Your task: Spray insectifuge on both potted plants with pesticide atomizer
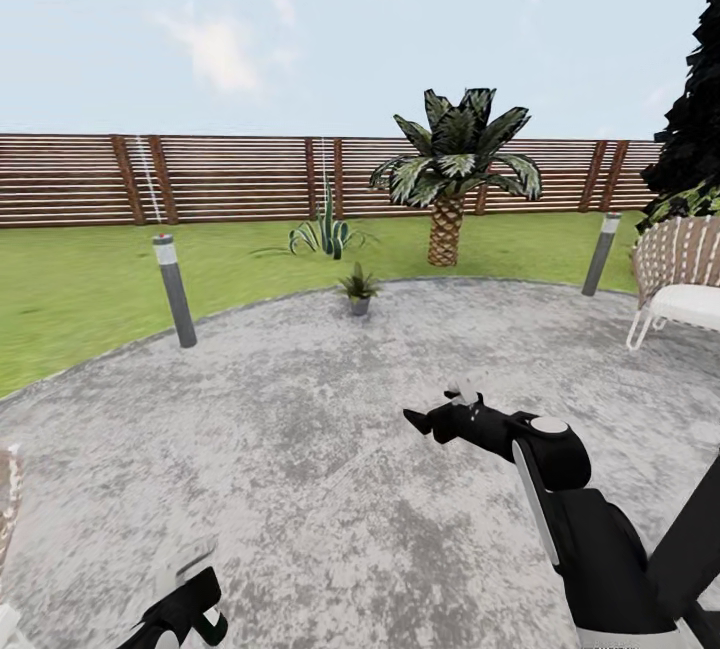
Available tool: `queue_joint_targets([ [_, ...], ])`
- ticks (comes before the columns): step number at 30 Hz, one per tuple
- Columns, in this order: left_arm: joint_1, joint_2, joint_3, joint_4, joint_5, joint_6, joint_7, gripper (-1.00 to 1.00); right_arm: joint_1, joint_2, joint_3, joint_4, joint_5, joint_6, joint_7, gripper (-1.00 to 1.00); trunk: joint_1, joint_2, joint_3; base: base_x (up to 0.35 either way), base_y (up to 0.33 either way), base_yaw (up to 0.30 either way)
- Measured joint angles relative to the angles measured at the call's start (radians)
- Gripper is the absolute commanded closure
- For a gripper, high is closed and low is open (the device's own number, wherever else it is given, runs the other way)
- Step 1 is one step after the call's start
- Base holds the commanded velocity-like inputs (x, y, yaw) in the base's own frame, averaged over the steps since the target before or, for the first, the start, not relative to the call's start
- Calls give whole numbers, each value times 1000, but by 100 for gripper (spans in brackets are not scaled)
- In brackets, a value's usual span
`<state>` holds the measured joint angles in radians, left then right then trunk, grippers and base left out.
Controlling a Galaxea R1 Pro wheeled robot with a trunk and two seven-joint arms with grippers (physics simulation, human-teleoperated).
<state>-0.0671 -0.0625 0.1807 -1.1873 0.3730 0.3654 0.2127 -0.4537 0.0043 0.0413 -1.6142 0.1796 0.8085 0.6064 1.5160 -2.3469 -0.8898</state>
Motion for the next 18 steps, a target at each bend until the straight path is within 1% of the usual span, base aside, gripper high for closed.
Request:
queue_joint_targets([
  [18,0,0,1,10,-1,-1,0,100,-1,0,-2,0,0,-1,-1,-100,0,0,0,339,0,0],
])
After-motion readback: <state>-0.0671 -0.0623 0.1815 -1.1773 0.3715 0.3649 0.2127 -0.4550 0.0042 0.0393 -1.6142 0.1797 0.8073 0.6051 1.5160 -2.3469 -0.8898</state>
